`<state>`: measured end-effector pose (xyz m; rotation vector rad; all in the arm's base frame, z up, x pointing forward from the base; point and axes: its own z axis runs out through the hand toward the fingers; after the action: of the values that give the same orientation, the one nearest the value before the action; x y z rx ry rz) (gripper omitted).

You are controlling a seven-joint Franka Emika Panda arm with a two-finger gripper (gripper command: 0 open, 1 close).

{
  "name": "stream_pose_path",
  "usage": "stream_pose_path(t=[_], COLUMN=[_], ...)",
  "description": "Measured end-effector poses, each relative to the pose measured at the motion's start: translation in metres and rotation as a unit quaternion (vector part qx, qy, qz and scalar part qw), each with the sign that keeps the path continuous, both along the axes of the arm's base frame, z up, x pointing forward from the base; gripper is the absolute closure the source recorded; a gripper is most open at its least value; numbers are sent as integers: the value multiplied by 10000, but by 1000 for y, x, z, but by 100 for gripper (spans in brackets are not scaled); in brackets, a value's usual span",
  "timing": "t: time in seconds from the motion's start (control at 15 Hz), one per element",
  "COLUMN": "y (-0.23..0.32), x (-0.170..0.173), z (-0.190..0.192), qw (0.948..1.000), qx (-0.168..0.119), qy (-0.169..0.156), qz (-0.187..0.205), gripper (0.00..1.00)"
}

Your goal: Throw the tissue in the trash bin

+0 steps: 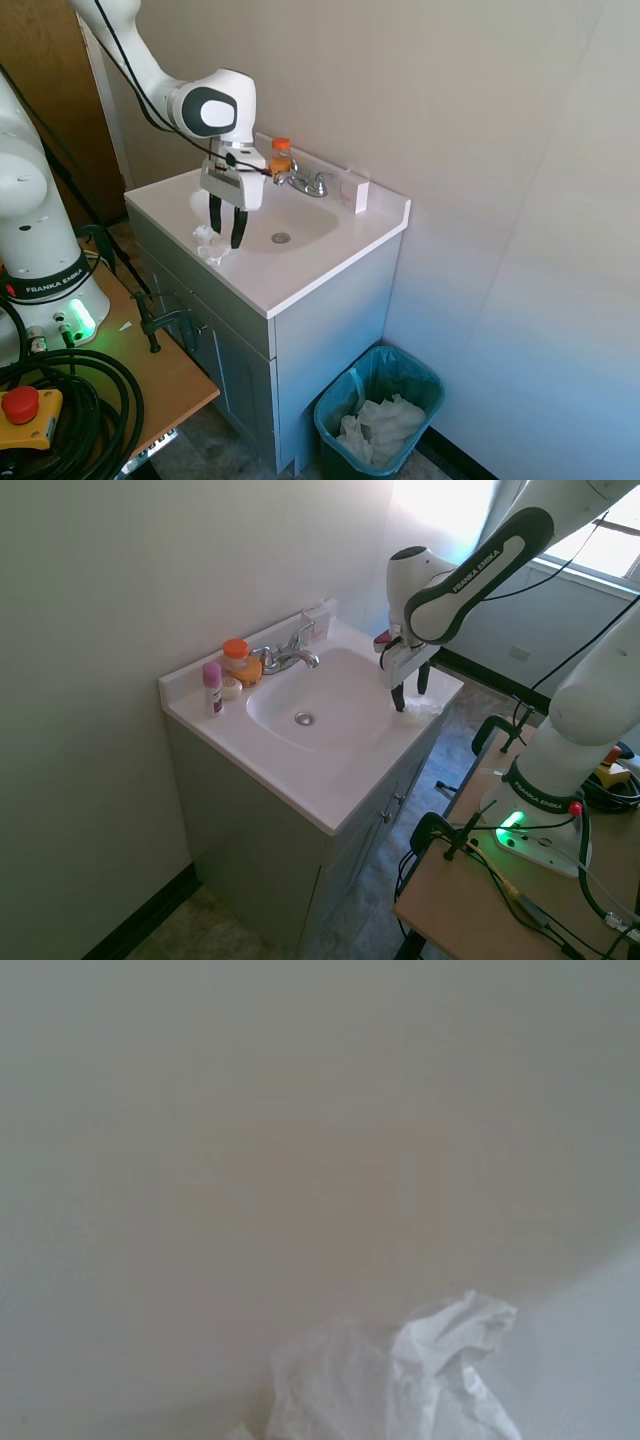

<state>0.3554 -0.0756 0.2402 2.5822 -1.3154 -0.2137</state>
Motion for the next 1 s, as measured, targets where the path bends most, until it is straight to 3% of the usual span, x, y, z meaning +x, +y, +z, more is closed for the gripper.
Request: stream_pose_path(t=[1.0], y=[10], x=[7], z=[-9], qw=[9996], qx=[174], qy=[-193], qz=[110], gripper=[100])
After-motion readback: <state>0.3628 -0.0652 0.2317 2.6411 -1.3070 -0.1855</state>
